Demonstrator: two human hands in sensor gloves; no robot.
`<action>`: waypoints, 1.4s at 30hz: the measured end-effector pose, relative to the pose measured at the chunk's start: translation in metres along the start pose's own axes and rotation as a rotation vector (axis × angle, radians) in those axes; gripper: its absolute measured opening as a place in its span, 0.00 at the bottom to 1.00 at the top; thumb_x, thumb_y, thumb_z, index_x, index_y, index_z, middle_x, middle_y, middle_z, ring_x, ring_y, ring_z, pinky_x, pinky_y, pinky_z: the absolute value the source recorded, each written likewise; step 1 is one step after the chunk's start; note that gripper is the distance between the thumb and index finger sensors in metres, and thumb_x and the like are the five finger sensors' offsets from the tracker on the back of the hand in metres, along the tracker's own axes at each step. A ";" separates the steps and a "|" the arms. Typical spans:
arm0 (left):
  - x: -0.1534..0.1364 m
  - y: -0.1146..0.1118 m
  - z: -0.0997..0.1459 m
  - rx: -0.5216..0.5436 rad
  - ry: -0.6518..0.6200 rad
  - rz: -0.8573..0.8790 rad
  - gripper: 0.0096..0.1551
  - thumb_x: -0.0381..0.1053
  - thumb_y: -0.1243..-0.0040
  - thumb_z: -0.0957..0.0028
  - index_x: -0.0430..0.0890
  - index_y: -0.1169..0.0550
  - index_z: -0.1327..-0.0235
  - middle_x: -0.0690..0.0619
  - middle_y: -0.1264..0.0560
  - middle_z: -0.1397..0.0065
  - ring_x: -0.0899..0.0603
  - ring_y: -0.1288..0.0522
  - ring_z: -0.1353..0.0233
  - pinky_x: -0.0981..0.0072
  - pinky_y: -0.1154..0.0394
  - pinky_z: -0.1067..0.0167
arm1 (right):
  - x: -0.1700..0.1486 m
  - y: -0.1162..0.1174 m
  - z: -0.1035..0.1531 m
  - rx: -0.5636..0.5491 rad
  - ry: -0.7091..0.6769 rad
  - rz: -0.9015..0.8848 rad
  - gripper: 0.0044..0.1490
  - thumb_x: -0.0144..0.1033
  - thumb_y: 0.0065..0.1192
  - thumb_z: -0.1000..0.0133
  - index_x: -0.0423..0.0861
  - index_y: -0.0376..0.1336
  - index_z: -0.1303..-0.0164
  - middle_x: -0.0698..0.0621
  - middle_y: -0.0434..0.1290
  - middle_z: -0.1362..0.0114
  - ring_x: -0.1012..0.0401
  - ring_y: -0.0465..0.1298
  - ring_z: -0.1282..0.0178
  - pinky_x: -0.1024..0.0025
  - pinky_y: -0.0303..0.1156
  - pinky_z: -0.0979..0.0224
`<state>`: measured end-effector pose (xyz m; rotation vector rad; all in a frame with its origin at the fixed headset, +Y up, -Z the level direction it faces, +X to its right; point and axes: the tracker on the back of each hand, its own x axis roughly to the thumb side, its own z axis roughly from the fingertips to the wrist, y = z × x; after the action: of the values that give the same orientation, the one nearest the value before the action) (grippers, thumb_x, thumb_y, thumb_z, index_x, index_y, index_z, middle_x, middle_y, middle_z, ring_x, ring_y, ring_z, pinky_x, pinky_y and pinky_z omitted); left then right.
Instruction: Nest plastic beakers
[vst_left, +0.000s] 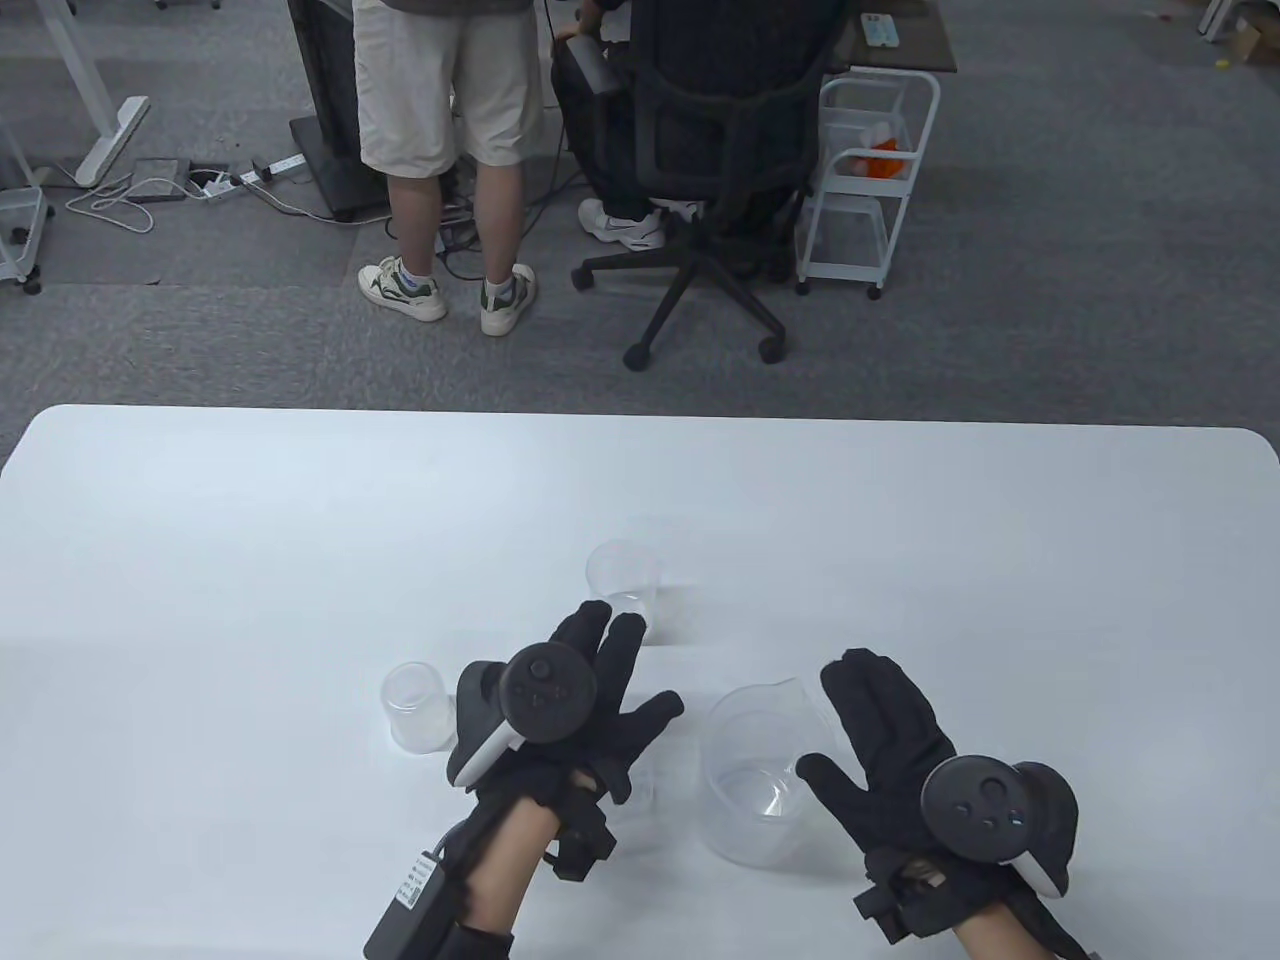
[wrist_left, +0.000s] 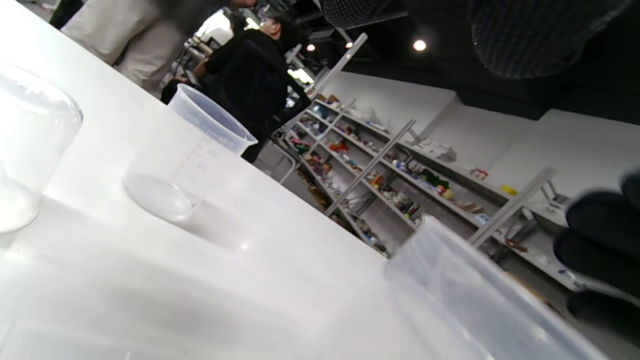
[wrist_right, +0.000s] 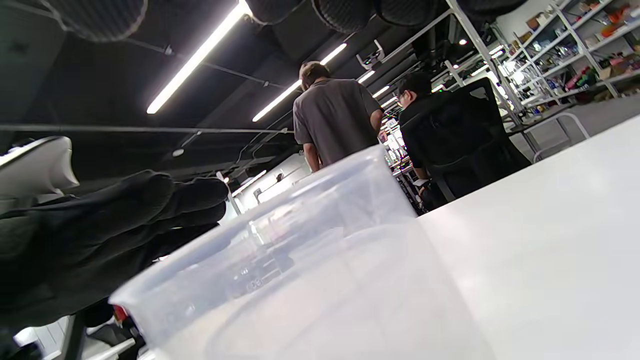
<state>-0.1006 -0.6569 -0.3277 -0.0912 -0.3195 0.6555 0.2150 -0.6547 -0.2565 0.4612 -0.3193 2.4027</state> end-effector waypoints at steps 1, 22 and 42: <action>0.001 0.004 -0.007 -0.001 0.019 0.005 0.51 0.72 0.48 0.51 0.47 0.48 0.22 0.39 0.58 0.17 0.26 0.55 0.18 0.23 0.53 0.30 | -0.003 -0.001 0.003 -0.007 0.010 -0.022 0.52 0.66 0.55 0.47 0.44 0.48 0.23 0.38 0.51 0.14 0.36 0.54 0.17 0.33 0.55 0.26; -0.026 -0.018 -0.135 -0.075 0.387 -0.170 0.54 0.70 0.45 0.52 0.50 0.56 0.23 0.43 0.65 0.18 0.26 0.61 0.18 0.24 0.56 0.29 | -0.020 0.004 0.021 -0.031 0.039 -0.124 0.52 0.66 0.55 0.46 0.44 0.48 0.23 0.37 0.51 0.14 0.36 0.53 0.17 0.32 0.55 0.27; -0.053 -0.037 -0.146 -0.108 0.437 -0.240 0.55 0.70 0.44 0.54 0.45 0.53 0.24 0.37 0.50 0.20 0.29 0.36 0.26 0.41 0.33 0.35 | -0.026 0.001 0.033 -0.038 0.052 -0.146 0.52 0.66 0.55 0.46 0.43 0.47 0.23 0.37 0.51 0.14 0.36 0.53 0.17 0.32 0.54 0.27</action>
<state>-0.0720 -0.7164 -0.4728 -0.2900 0.0564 0.3661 0.2411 -0.6809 -0.2367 0.3911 -0.2976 2.2590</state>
